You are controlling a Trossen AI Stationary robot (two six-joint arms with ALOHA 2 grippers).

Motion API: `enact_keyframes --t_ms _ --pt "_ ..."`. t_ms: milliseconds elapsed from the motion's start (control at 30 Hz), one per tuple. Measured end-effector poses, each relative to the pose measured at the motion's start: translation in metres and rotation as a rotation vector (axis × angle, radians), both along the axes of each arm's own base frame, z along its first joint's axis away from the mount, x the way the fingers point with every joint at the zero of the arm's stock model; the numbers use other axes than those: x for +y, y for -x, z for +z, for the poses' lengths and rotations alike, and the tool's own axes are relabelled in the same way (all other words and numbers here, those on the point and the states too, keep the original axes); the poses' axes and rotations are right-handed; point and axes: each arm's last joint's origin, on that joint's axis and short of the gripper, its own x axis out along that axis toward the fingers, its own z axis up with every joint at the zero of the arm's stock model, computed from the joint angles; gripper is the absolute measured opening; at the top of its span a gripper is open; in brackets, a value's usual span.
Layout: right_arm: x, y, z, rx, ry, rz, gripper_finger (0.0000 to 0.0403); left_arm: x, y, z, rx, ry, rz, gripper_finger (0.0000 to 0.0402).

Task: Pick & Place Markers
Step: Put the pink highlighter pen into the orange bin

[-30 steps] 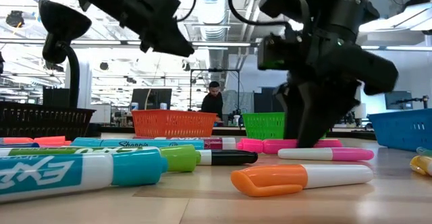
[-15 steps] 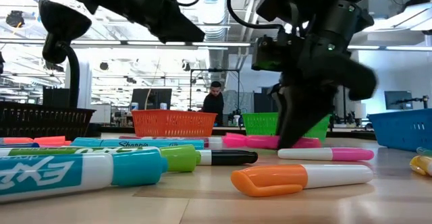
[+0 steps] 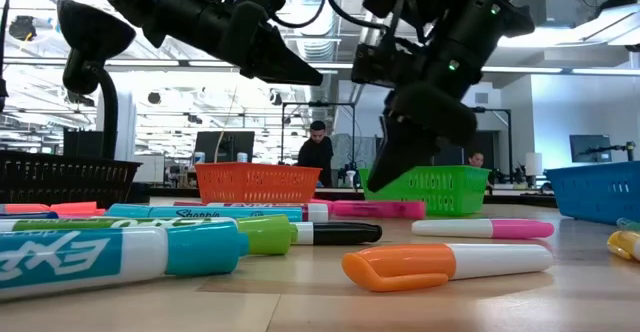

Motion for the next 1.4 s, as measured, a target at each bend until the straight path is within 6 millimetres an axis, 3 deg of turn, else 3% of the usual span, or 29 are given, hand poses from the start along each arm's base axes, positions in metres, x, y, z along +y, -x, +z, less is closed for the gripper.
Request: enact_keyframes --t_ms 167,267,367,500,733,933,1267,1400 --pt "-0.002 -0.007 0.011 -0.050 0.072 -0.077 0.0014 0.000 0.000 0.000 -0.004 0.045 0.016 0.0107" --pt "-0.004 -0.007 0.015 0.021 0.057 -0.028 0.0006 -0.002 0.000 0.000 -0.006 0.073 0.018 0.0091" --pt "-0.006 -0.003 0.014 0.072 0.033 -0.035 0.0016 -0.007 0.000 0.000 -0.006 0.075 0.004 0.0080" --pt "-0.013 -0.002 0.014 0.071 0.129 -0.105 0.0035 -0.013 0.000 0.000 -0.005 0.075 -0.016 0.0072" --pt "-0.041 -0.018 0.020 -0.026 0.156 -0.071 0.0121 -0.014 -0.001 0.001 -0.021 0.075 -0.019 0.0070" --pt "-0.062 -0.021 0.016 -0.008 0.033 -0.037 0.0180 -0.014 -0.001 0.001 -0.021 0.075 -0.019 0.0067" --pt "-0.057 -0.020 -0.002 0.076 -0.066 -0.015 0.0163 -0.014 -0.001 0.002 -0.025 0.072 -0.020 0.0066" --pt "-0.058 -0.022 -0.020 0.128 -0.076 -0.029 0.0158 -0.014 -0.001 0.002 -0.026 0.074 -0.019 0.0066"
